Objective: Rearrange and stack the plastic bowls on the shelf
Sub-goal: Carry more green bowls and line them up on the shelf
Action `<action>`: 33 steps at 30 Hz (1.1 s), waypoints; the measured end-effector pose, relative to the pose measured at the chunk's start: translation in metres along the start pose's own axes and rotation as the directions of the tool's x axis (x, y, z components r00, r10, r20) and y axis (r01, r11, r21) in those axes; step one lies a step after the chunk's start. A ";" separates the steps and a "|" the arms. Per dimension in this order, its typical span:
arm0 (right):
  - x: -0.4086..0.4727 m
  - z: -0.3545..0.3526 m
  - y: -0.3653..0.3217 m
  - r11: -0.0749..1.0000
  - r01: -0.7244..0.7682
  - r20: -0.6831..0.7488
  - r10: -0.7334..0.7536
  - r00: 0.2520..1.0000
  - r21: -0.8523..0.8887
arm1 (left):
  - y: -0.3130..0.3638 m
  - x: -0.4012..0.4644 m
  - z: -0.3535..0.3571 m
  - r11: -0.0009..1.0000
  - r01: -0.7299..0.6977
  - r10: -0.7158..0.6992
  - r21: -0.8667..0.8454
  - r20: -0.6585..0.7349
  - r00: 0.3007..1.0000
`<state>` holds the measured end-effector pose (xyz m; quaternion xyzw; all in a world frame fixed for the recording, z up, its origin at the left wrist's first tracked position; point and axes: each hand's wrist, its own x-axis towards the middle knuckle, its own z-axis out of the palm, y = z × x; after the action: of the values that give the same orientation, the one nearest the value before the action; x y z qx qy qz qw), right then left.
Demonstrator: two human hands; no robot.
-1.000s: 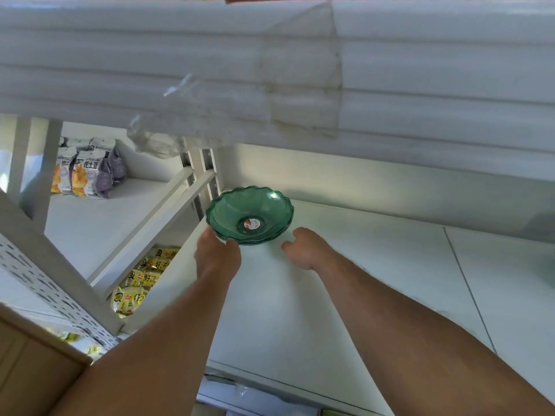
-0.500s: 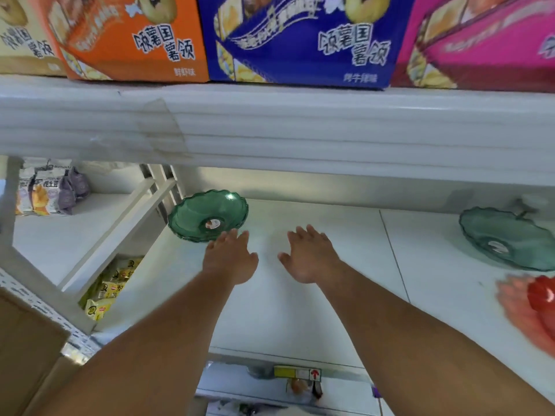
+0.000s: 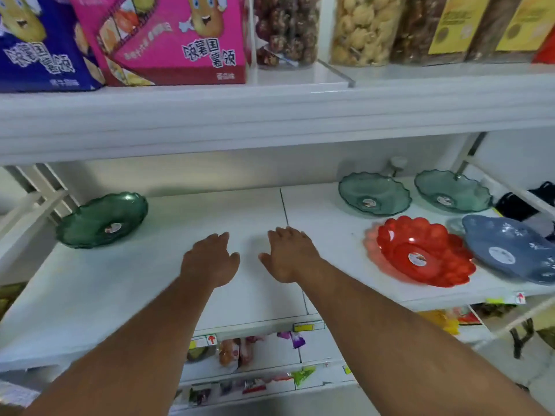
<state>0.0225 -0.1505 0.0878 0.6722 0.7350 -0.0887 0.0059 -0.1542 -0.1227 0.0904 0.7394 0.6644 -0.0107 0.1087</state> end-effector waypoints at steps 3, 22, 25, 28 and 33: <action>-0.022 -0.002 0.021 0.999 -0.053 -0.009 0.053 0.999 0.012 | 0.028 -0.008 0.003 0.998 -0.058 0.059 -0.013 0.003 0.998; -0.113 -0.020 0.101 0.927 -0.376 -0.050 0.376 0.925 0.005 | 0.132 -0.020 0.020 0.928 -0.329 0.345 -0.173 0.074 0.936; -0.121 -0.024 0.123 0.921 -0.390 -0.070 0.389 0.919 0.007 | 0.156 -0.021 0.018 0.920 -0.351 0.364 -0.171 0.047 0.930; -0.130 -0.029 0.150 0.925 -0.380 -0.104 0.380 0.919 0.018 | 0.184 -0.022 0.020 0.919 -0.360 0.371 -0.161 0.040 0.928; -0.140 -0.038 0.209 0.935 -0.352 -0.095 0.354 0.930 0.038 | 0.243 -0.026 0.026 0.933 -0.328 0.335 -0.146 0.026 0.942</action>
<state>0.2472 -0.2669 0.1170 0.7969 0.6007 -0.0600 -0.0220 0.0856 -0.1754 0.1044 0.8307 0.5265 0.0357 0.1772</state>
